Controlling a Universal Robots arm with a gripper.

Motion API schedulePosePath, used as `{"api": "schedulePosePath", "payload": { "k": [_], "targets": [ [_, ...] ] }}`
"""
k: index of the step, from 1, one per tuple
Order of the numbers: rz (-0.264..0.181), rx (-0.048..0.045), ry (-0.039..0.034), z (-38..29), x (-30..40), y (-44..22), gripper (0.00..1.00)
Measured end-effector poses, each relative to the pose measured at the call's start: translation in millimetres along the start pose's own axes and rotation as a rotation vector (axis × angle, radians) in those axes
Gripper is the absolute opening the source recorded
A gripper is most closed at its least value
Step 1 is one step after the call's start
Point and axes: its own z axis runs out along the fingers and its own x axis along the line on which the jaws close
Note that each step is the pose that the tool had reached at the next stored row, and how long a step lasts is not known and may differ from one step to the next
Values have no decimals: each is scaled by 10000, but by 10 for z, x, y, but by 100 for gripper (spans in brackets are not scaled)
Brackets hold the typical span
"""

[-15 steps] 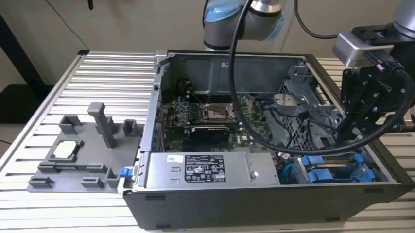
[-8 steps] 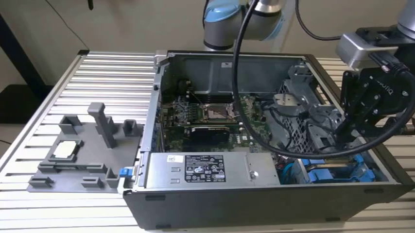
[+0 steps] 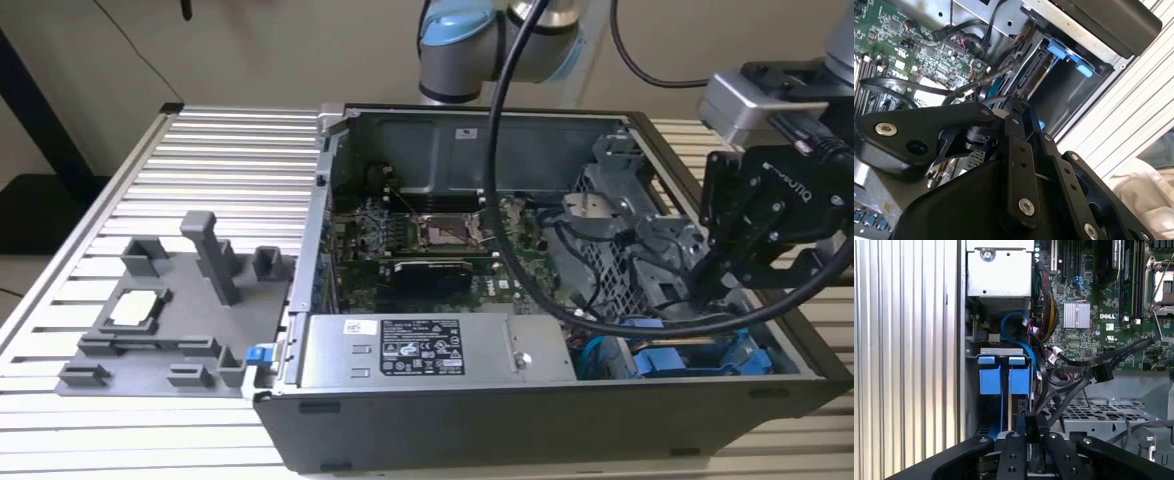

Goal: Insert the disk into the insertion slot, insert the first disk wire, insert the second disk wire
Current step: 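Insert the first disk wire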

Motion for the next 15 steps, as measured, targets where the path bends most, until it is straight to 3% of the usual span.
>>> {"api": "schedulePosePath", "payload": {
  "k": [3,5,10,15],
  "targets": [
    [-1,-11,-28,16,47,-13,19],
    [-1,-69,-42,25,72,-43,19],
    [-2,-250,-83,55,94,-194,19],
    [-5,-259,-176,92,95,-239,19]
  ]
}}
